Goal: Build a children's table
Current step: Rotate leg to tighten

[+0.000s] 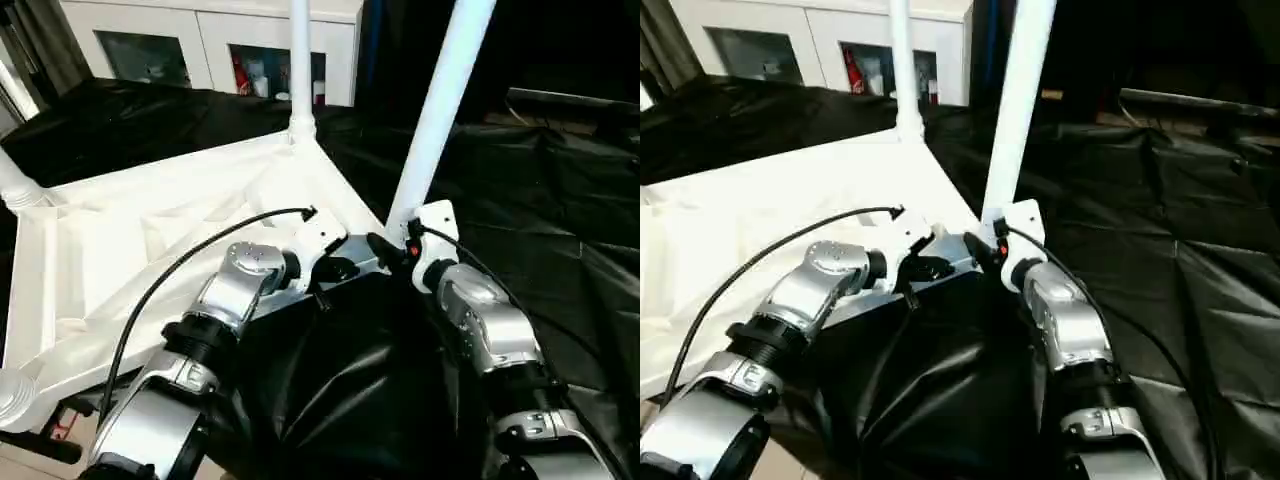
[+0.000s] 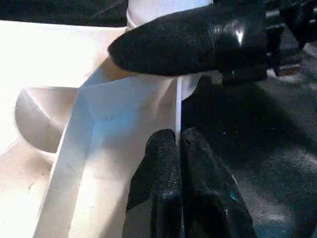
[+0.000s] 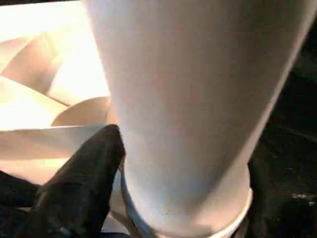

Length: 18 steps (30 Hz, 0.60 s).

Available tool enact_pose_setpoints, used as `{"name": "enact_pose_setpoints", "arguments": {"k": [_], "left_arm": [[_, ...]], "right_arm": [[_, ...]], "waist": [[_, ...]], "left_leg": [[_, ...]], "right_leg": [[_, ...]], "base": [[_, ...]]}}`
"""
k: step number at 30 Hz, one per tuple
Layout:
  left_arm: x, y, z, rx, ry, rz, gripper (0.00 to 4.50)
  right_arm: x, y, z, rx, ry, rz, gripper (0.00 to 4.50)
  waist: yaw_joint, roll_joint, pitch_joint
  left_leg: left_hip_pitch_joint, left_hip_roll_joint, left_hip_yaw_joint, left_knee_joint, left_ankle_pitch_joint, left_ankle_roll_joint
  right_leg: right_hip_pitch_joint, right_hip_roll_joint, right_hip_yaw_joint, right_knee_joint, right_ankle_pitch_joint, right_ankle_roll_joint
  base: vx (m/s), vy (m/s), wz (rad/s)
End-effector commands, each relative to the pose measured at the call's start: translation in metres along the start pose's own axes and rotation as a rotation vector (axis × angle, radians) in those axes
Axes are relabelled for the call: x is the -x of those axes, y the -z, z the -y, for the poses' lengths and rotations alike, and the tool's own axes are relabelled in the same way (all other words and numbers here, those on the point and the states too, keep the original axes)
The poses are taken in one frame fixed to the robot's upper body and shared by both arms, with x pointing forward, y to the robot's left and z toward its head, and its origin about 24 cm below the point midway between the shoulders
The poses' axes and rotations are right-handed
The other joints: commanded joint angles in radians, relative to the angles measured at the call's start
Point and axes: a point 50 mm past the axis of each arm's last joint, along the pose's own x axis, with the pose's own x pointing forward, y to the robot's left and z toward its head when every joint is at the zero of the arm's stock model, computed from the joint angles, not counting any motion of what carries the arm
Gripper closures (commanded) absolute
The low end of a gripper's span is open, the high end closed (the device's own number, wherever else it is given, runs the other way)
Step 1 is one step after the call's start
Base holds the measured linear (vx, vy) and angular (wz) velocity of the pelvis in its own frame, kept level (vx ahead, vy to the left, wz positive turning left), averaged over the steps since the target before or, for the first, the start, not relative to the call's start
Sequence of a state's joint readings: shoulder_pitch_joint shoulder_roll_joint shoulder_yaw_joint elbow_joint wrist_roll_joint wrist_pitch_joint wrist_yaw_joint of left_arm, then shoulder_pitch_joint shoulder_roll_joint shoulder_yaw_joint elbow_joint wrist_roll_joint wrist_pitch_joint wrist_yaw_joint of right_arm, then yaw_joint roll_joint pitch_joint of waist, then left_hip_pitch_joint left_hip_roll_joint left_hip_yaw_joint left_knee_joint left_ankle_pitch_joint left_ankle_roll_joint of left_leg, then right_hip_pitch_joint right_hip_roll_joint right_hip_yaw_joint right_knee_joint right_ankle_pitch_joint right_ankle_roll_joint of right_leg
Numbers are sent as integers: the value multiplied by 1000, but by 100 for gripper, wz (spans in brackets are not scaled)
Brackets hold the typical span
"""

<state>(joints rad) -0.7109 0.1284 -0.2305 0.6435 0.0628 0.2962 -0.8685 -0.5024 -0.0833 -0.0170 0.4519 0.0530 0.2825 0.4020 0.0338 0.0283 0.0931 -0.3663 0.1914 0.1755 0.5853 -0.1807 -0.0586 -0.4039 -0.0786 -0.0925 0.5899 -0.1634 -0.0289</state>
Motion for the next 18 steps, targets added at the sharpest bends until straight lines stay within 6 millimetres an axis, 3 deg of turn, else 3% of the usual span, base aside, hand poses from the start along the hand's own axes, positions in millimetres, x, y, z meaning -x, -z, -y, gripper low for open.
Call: {"name": "enact_pose_setpoints", "arguments": {"k": [1, 4, 7, 8, 11, 12, 15, 18], "left_arm": [[-8, -14, 14, -52, 93, 84, 450], [-2, -11, 15, -70, 153, 81, 450], [13, -6, 20, -131, 289, 88, 450], [15, -5, 21, -134, 311, 84, 450], [21, -1, 22, -147, 362, 68, 450], [24, 1, 22, -147, 374, 56, 450], [28, 4, 21, -153, 402, 40, 450], [33, 6, 22, -154, 440, 29, 450]], "right_arm": [[-8, 10, -46, 22, -283, -45, 87], [-2, 9, -47, 51, -382, -49, 87], [17, 9, -42, 152, -576, -83, 87], [21, 9, -40, 165, -608, -93, 87], [31, 9, -34, 194, -682, -119, 87], [34, 9, -32, 205, -709, -130, 87], [41, 8, -28, 224, -757, -152, 87], [46, 6, -24, 232, -793, -172, 119]], "waist": [[3, -6, -76], [1, -8, -74], [4, -8, -75], [4, -7, -75], [11, -5, -74], [11, -11, -74], [15, -6, -74], [21, -7, -74]], "left_leg": [[3, 33, -11, -67, -176, 63], [-1, 35, -12, -67, -188, 75], [0, 37, -12, -67, -179, 85], [3, 39, -8, -66, -174, 93], [6, 42, -10, -66, -182, 86], [6, 42, -8, -66, -183, 86], [8, 44, -10, -67, -198, 79], [8, 45, -9, -66, -200, 75]], "right_leg": [[57, -73, 55, -76, -255, -210], [61, -74, 56, -77, -266, -203], [64, -73, 56, -75, -259, -204], [57, -73, 59, -75, -241, -213], [58, -72, 57, -71, -246, -228], [57, -70, 58, -72, -247, -227], [55, -72, 58, -71, -264, -229], [55, -74, 59, -71, -273, -225]], "base": [[0, 0, 0], [0, 0, 0], [0, 0, 0], [0, 0, 0], [0, 0, 0], [0, 0, 0], [0, 0, 0], [0, 0, 0]]}}
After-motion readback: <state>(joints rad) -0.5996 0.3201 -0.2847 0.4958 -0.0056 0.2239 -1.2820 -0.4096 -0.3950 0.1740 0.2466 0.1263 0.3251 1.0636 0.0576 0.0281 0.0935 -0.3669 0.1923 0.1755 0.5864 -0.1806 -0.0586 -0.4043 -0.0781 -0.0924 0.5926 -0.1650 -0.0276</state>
